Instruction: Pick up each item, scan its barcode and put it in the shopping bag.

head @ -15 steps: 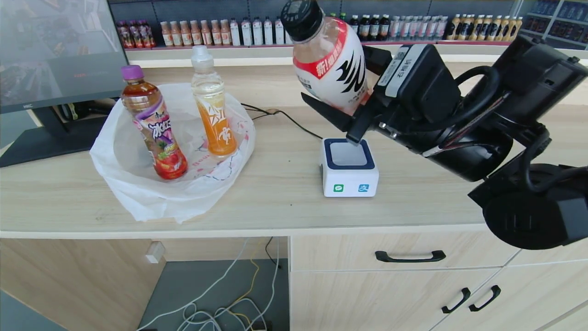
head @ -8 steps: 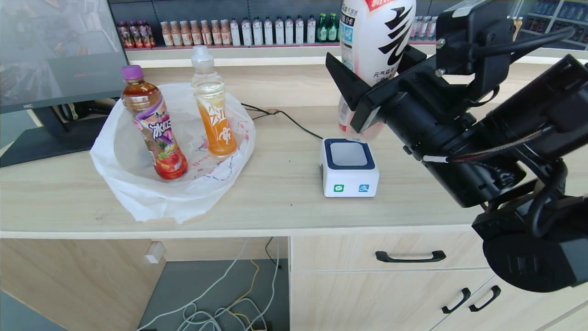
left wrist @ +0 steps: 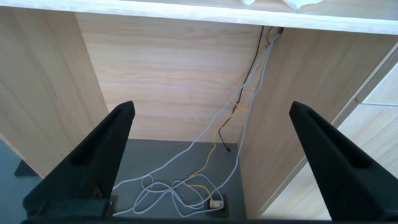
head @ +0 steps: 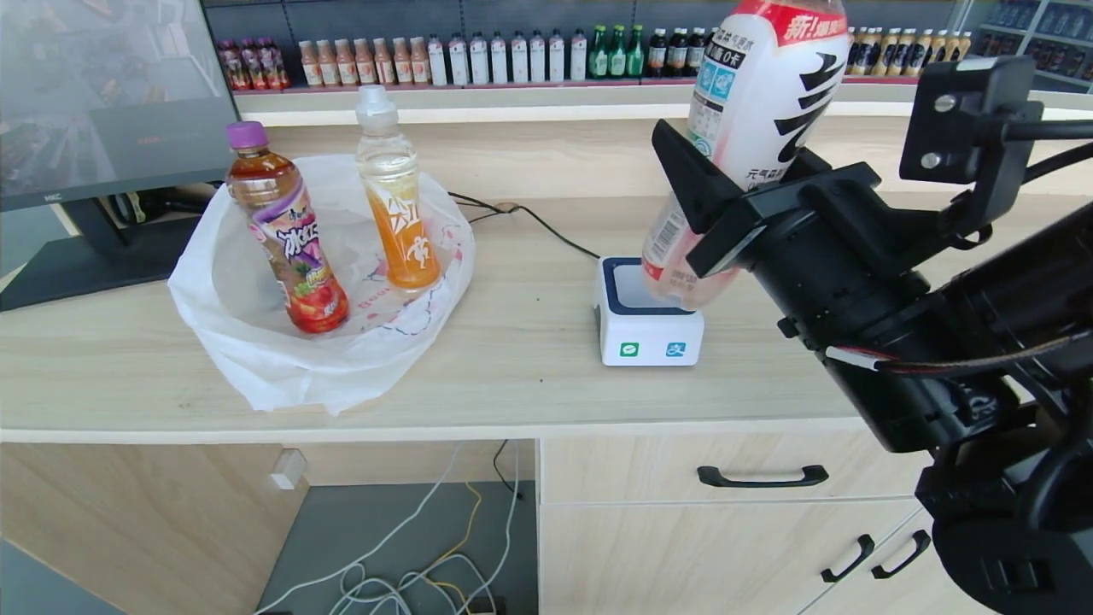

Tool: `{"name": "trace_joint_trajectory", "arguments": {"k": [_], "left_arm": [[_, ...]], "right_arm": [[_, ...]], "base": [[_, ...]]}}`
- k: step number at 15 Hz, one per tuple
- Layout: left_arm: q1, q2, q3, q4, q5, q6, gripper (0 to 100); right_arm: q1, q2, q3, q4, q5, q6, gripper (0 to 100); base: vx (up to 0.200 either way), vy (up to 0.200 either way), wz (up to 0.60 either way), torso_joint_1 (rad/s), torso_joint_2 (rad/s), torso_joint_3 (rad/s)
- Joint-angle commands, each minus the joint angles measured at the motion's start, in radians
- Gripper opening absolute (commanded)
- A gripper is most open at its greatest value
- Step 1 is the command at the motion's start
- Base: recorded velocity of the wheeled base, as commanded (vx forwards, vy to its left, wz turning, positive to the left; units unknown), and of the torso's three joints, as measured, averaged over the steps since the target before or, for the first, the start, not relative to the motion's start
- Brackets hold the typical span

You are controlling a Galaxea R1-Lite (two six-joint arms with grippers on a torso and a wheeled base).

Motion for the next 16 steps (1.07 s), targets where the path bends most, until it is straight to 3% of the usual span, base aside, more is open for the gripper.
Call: {"name": "trace_joint_trajectory", "arguments": {"k": [1, 5, 10, 16], "left_arm": [[0.000, 0.000, 0.000, 0.000, 0.000, 0.001, 100], [0.000, 0.000, 0.000, 0.000, 0.000, 0.000, 100], [0.000, 0.000, 0.000, 0.000, 0.000, 0.000, 100], [0.000, 0.000, 0.000, 0.000, 0.000, -0.005, 100]], "right_arm": [[0.005, -0.005, 0.021, -0.007, -0.032, 0.026, 0], [-0.024, -0.002, 0.011, -0.014, -0.112, 0.035, 0], [-0.073, 0.008, -0.023, -0.014, -0.115, 0.048, 0], [-0.087, 0.061, -0.051, -0.014, -0.113, 0.071, 0]], "base": [[0.000, 0.000, 0.00, 0.000, 0.00, 0.000], [0.000, 0.000, 0.00, 0.000, 0.00, 0.000], [0.000, 0.000, 0.00, 0.000, 0.00, 0.000], [0.000, 0.200, 0.00, 0.002, 0.00, 0.004]]}}
